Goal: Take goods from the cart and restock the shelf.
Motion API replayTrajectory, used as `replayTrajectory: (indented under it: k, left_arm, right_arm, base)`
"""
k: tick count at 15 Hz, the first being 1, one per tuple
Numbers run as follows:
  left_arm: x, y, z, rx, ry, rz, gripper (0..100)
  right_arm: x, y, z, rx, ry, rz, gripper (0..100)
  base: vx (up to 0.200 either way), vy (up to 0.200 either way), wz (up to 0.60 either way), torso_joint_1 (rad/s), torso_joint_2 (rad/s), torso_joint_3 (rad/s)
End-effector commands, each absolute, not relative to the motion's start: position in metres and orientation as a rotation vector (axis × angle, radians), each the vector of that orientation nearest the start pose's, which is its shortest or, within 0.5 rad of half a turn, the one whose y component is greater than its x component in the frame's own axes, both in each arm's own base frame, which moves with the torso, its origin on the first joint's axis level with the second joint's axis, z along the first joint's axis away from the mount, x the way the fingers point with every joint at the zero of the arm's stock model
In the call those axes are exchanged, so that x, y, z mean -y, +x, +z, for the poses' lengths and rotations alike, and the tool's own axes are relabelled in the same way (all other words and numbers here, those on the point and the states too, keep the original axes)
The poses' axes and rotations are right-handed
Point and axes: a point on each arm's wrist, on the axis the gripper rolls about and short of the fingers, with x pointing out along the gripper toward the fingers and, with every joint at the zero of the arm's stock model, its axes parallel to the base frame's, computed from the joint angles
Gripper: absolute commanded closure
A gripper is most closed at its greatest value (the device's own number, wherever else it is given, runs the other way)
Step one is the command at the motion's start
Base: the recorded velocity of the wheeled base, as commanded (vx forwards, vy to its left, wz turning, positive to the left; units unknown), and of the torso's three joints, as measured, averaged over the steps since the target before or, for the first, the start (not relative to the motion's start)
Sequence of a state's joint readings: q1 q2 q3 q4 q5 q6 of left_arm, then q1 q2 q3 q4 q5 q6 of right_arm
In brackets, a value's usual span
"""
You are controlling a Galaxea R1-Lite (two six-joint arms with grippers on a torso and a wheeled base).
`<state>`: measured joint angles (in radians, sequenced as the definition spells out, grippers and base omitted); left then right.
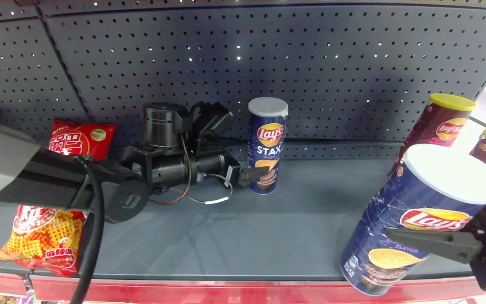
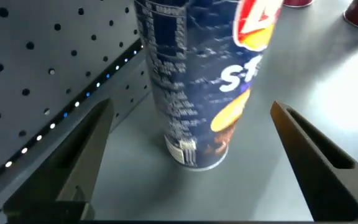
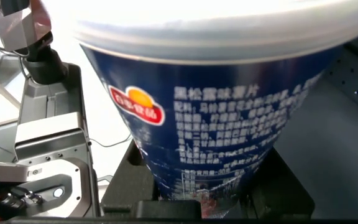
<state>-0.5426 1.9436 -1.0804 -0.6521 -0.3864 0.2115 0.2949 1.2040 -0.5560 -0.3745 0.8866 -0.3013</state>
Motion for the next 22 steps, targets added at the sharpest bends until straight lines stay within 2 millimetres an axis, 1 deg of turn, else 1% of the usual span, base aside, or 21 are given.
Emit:
replayTrajectory:
  k: [1, 5, 7, 13, 15, 16, 21, 22]
  left_arm:
    - [0.208, 0.325, 0.173, -0.114, 0.208, -0.950, 0]
    - [0.215, 0.332, 0.173, -0.101, 0.205, -0.953, 0]
    - [0.222, 0.334, 0.171, -0.097, 0.193, -0.965, 0]
    - [0.228, 0.337, 0.167, -0.096, 0.188, -0.974, 0]
    - [0.232, 0.341, 0.163, -0.099, 0.189, -0.976, 0]
    - [0.232, 0.341, 0.162, -0.101, 0.189, -0.974, 100]
    - [0.230, 0.339, 0.166, -0.092, 0.189, -0.975, 100]
    - [0.229, 0.336, 0.172, -0.079, 0.188, -0.974, 100]
  right_arm:
    - [-0.065, 0.154, 0.205, -0.113, -0.175, 1.206, 100]
    - [-0.065, 0.155, 0.205, -0.112, -0.175, 1.208, 100]
    - [-0.065, 0.154, 0.204, -0.118, -0.172, 1.206, 100]
    - [-0.065, 0.153, 0.204, -0.117, -0.171, 1.208, 100]
    - [-0.064, 0.150, 0.202, -0.120, -0.170, 1.208, 100]
    - [-0.064, 0.150, 0.200, -0.125, -0.169, 1.208, 100]
    - [-0.064, 0.150, 0.201, -0.114, -0.165, 1.206, 100]
    - [-0.064, 0.150, 0.202, -0.111, -0.166, 1.206, 100]
  base:
    - [0.000, 0.000, 0.00, 0.000, 0.00, 0.000]
    - [0.000, 0.000, 0.00, 0.000, 0.00, 0.000]
    - [0.000, 0.000, 0.00, 0.000, 0.00, 0.000]
    - [0.000, 0.000, 0.00, 0.000, 0.00, 0.000]
    - [0.000, 0.000, 0.00, 0.000, 0.00, 0.000]
    - [0.000, 0.000, 0.00, 0.000, 0.00, 0.000]
    - [0.000, 0.000, 0.00, 0.000, 0.00, 0.000]
    - [0.000, 0.000, 0.00, 0.000, 0.00, 0.000]
